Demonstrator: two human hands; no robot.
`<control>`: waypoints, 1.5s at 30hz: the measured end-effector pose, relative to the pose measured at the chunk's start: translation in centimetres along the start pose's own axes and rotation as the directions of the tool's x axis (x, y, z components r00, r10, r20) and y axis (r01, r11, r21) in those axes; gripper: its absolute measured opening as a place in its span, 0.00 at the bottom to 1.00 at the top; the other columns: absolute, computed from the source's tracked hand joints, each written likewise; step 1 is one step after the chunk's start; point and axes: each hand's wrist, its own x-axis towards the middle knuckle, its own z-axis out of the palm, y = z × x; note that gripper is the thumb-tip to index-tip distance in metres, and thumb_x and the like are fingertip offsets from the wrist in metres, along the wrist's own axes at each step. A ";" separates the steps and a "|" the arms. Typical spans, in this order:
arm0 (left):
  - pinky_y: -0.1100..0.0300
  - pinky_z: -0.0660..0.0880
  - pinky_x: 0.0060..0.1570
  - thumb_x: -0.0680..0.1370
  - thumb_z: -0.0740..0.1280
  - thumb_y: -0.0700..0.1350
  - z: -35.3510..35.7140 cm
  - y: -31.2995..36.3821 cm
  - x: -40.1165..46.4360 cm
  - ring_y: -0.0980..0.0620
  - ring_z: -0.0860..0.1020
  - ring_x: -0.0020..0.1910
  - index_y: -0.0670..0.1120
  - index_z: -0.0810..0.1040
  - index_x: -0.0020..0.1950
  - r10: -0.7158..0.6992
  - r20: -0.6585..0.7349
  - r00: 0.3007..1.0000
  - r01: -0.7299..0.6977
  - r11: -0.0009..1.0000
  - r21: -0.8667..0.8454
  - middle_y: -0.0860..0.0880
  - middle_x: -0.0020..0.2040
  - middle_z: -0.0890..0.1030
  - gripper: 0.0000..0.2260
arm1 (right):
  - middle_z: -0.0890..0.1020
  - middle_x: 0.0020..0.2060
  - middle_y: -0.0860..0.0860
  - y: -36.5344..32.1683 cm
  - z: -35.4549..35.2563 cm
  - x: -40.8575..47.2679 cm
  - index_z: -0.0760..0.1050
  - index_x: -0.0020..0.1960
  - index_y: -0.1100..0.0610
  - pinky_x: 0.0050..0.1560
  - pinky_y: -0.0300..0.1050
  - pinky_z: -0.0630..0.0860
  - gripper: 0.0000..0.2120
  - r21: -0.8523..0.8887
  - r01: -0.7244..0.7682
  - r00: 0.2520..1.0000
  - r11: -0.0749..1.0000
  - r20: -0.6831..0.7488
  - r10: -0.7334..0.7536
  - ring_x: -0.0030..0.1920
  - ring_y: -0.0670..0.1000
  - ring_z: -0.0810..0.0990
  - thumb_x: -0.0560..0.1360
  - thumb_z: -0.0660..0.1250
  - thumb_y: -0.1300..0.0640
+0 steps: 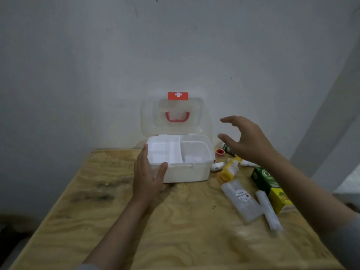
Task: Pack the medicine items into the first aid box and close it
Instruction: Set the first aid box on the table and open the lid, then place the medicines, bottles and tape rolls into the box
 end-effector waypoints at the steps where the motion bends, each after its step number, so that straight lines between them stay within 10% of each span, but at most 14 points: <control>1: 0.54 0.61 0.69 0.73 0.58 0.62 0.2 0.0 0.0 0.55 0.59 0.71 0.53 0.52 0.75 -0.005 -0.017 1.000 0.004 0.999 -0.037 0.52 0.75 0.60 0.33 | 0.78 0.60 0.51 0.5 -0.6 -1.9 0.72 0.63 0.54 0.55 0.41 0.67 0.20 -0.002 -0.049 0.999 0.999 -0.006 0.049 0.57 0.50 0.75 0.73 0.69 0.52; 10: 0.52 0.63 0.70 0.77 0.63 0.50 1.5 -0.2 -0.1 0.52 0.60 0.73 0.53 0.57 0.73 0.014 -0.132 0.991 -0.029 0.993 -0.113 0.49 0.75 0.61 0.26 | 0.81 0.54 0.56 8.1 -1.7 -14.7 0.77 0.57 0.53 0.43 0.45 0.71 0.15 -0.132 -0.532 0.846 0.836 -0.050 0.531 0.50 0.57 0.79 0.71 0.70 0.53; 26: 0.78 0.55 0.65 0.75 0.67 0.45 0.8 -0.2 0.2 0.59 0.58 0.73 0.44 0.66 0.70 -0.003 -0.097 0.995 -0.012 0.988 -0.154 0.47 0.76 0.62 0.25 | 0.80 0.49 0.61 9.7 0.1 -16.7 0.78 0.51 0.56 0.42 0.43 0.67 0.13 -0.070 -0.626 0.773 0.777 -0.190 0.605 0.47 0.60 0.78 0.68 0.73 0.56; 36: 0.53 0.62 0.68 0.74 0.67 0.55 -1.3 0.4 1.7 0.49 0.60 0.74 0.46 0.66 0.71 -0.079 0.096 0.992 0.071 0.994 0.087 0.50 0.76 0.60 0.28 | 0.79 0.51 0.49 3.7 -2.9 -9.4 0.79 0.53 0.53 0.48 0.44 0.73 0.15 0.097 -0.273 0.924 0.957 -0.249 0.289 0.50 0.48 0.77 0.69 0.73 0.50; 45: 0.46 0.64 0.68 0.73 0.59 0.65 -2.5 -0.1 3.2 0.48 0.58 0.75 0.50 0.62 0.73 -0.097 0.285 0.954 0.018 0.964 0.266 0.54 0.78 0.54 0.33 | 0.76 0.49 0.54 -1.5 0.1 1.8 0.78 0.55 0.56 0.40 0.45 0.73 0.19 -0.246 -0.030 0.986 0.969 0.154 0.070 0.46 0.54 0.76 0.67 0.71 0.51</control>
